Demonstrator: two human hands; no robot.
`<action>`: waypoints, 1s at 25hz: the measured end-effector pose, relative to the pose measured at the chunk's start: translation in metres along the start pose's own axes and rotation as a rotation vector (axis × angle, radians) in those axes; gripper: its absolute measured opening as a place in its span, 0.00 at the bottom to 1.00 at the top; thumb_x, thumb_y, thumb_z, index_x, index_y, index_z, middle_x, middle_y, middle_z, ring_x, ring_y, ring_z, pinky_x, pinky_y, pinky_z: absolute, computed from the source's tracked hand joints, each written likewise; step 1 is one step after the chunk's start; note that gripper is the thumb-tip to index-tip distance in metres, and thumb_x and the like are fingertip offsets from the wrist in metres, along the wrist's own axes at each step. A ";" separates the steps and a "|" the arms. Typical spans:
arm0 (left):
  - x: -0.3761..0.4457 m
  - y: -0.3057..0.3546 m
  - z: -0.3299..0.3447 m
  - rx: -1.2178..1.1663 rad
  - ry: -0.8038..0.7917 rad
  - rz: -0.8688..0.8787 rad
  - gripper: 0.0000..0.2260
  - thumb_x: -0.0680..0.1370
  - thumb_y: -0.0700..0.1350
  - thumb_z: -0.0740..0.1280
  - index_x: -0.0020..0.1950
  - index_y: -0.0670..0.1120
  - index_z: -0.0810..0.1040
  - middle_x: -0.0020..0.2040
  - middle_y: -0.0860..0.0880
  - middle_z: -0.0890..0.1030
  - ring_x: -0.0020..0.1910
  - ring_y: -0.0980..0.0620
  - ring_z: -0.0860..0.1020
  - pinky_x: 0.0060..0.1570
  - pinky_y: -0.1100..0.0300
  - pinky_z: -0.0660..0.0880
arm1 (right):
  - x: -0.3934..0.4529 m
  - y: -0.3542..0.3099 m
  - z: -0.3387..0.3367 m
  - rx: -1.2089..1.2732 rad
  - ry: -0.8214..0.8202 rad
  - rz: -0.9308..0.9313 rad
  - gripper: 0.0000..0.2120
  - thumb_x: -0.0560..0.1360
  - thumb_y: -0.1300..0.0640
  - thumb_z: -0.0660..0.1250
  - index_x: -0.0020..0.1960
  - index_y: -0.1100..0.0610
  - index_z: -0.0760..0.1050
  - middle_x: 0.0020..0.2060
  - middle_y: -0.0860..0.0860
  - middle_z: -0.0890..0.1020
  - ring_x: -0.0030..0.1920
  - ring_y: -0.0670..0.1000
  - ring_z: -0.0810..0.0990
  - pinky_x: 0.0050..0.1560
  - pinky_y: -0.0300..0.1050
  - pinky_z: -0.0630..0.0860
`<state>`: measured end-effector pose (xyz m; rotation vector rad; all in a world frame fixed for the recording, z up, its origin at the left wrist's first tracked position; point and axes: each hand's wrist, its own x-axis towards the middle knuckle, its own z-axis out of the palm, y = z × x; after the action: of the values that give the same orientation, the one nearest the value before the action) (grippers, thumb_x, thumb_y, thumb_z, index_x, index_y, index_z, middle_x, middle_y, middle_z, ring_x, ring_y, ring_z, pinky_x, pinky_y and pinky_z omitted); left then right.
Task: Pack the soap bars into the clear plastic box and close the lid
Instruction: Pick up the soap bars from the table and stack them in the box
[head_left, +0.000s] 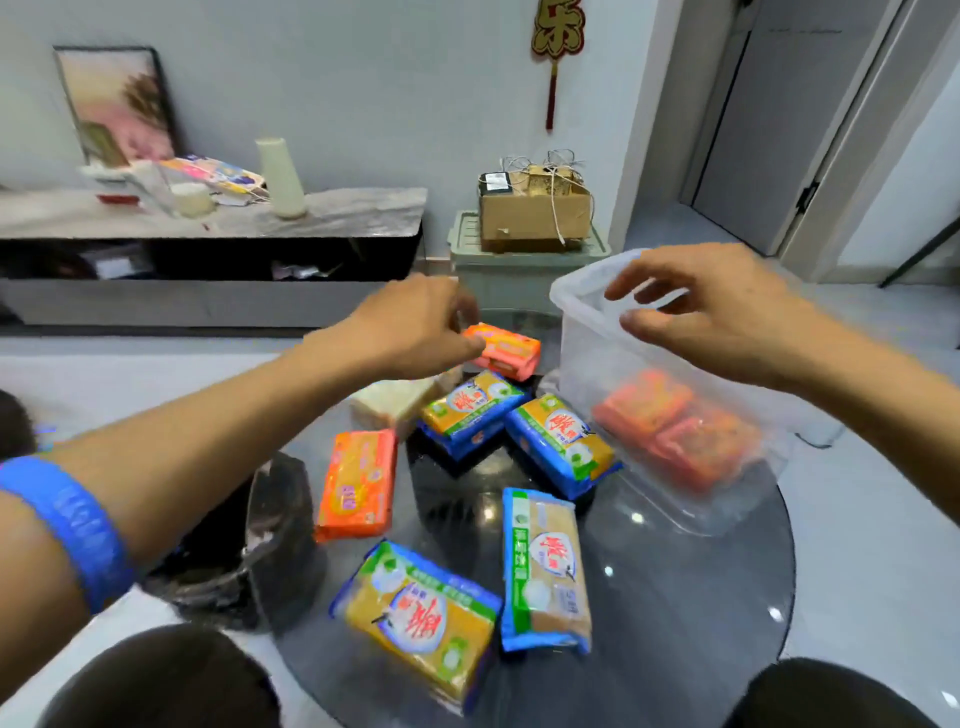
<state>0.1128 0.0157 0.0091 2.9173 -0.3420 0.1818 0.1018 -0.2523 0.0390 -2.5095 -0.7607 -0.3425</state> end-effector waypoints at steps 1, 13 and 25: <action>-0.027 -0.018 0.005 0.120 -0.082 -0.127 0.22 0.70 0.64 0.63 0.56 0.51 0.81 0.54 0.46 0.84 0.52 0.42 0.81 0.43 0.56 0.72 | -0.004 -0.020 0.018 0.041 -0.042 -0.037 0.09 0.69 0.50 0.67 0.49 0.46 0.81 0.42 0.38 0.82 0.43 0.41 0.81 0.42 0.41 0.77; -0.108 -0.058 0.089 -0.188 -0.251 -0.638 0.24 0.64 0.61 0.71 0.50 0.46 0.78 0.51 0.43 0.82 0.47 0.43 0.81 0.37 0.59 0.72 | -0.102 -0.135 0.200 -0.287 -0.473 -0.025 0.30 0.66 0.36 0.67 0.58 0.55 0.68 0.55 0.56 0.77 0.53 0.60 0.76 0.47 0.53 0.72; 0.007 0.021 -0.084 -0.706 -0.020 -0.234 0.20 0.59 0.54 0.74 0.46 0.45 0.84 0.34 0.48 0.84 0.27 0.55 0.81 0.25 0.62 0.78 | -0.039 -0.054 -0.044 0.113 -0.155 0.168 0.34 0.55 0.37 0.68 0.61 0.40 0.72 0.48 0.40 0.80 0.45 0.41 0.80 0.39 0.38 0.79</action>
<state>0.1064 0.0119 0.0955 2.2331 -0.0431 -0.0092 0.0350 -0.2534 0.0828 -2.4911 -0.6038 -0.0458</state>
